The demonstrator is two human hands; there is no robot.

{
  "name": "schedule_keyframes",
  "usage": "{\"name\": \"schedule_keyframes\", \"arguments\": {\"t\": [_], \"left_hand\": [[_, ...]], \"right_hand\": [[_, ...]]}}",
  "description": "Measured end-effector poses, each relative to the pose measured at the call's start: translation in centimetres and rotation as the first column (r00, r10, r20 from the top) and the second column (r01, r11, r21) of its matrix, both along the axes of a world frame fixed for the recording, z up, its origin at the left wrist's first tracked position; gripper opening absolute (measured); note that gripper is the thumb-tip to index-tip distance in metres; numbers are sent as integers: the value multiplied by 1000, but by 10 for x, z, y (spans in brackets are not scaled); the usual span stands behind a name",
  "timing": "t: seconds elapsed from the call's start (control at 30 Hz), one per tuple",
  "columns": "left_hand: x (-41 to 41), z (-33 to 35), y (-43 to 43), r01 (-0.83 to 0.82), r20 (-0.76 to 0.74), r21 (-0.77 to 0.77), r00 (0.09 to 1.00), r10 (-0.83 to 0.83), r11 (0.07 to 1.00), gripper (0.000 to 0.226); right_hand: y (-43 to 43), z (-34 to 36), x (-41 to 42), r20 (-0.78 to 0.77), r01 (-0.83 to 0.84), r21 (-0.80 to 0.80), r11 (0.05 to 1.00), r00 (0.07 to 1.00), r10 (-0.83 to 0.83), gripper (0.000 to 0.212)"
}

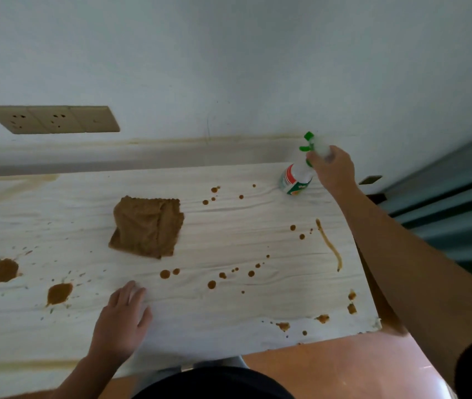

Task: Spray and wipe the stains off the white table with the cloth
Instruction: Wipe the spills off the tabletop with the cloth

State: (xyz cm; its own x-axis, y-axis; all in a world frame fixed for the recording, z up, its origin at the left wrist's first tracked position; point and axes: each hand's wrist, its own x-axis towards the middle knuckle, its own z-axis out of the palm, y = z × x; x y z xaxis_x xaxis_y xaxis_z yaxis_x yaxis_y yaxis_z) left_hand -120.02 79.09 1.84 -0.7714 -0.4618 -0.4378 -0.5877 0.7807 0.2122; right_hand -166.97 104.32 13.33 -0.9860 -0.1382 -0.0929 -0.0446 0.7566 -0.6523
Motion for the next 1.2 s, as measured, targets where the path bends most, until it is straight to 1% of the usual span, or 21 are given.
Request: {"name": "schedule_keyframes", "arguments": {"t": [0.1, 0.2, 0.23, 0.33, 0.4, 0.43, 0.5, 0.6, 0.7, 0.83, 0.93, 1.0, 1.1, 1.2], "left_hand": [[-1, 4, 1, -11, 35, 32, 999, 10, 999, 54], [-3, 8, 2, -10, 66, 50, 998, 7, 999, 56], [-3, 10, 3, -8, 81, 53, 997, 3, 999, 57], [-4, 13, 3, -5, 115, 57, 993, -2, 998, 59], [-4, 13, 3, 6, 129, 65, 992, -15, 998, 61], [-4, 14, 4, 11, 133, 69, 991, -20, 998, 61], [-4, 15, 3, 24, 137, 61, 990, -32, 998, 59], [-2, 21, 0, 43, 128, 21, 991, -45, 999, 50], [8, 28, -8, 4, 70, -26, 998, -3, 1000, 42], [29, 35, -22, -81, 6, -44, 997, 82, 996, 39], [47, 40, -36, -127, -16, -41, 992, 126, 991, 38], [60, 42, -46, -153, -29, -30, 988, 152, 988, 35], [74, 46, -64, -160, -50, -17, 986, 159, 987, 35], [83, 48, -86, -134, -63, 17, 989, 135, 991, 37]], "right_hand": [[4, -1, 6, 86, 10, -40, 999, 996, -7, 39], [13, -4, 20, 161, -11, -12, 1000, 987, 13, 51], [17, -6, 28, 186, -1, -9, 1000, 983, 3, 51], [29, -19, 68, 306, 59, -76, 995, 951, -33, 36], [36, -34, 109, 437, 85, -132, 988, 899, -19, 20], [39, -42, 133, 488, 85, -155, 984, 873, 1, 16], [44, -59, 180, 544, 90, -180, 980, 839, 23, 18], [46, -75, 244, 592, 101, -202, 974, 805, 39, 19], [36, -81, 287, 624, 65, -213, 975, 777, 84, 16], [0, -81, 311, 607, -137, -217, 966, 756, 244, 15], [-42, -77, 313, 588, -298, -200, 933, 726, 357, 13], [-76, -78, 314, 563, -370, -187, 910, 719, 408, 12], [-130, -82, 312, 510, -406, -123, 906, 757, 409, 18], [-178, -87, 299, 513, -352, -50, 935, 794, 327, 38]]}}
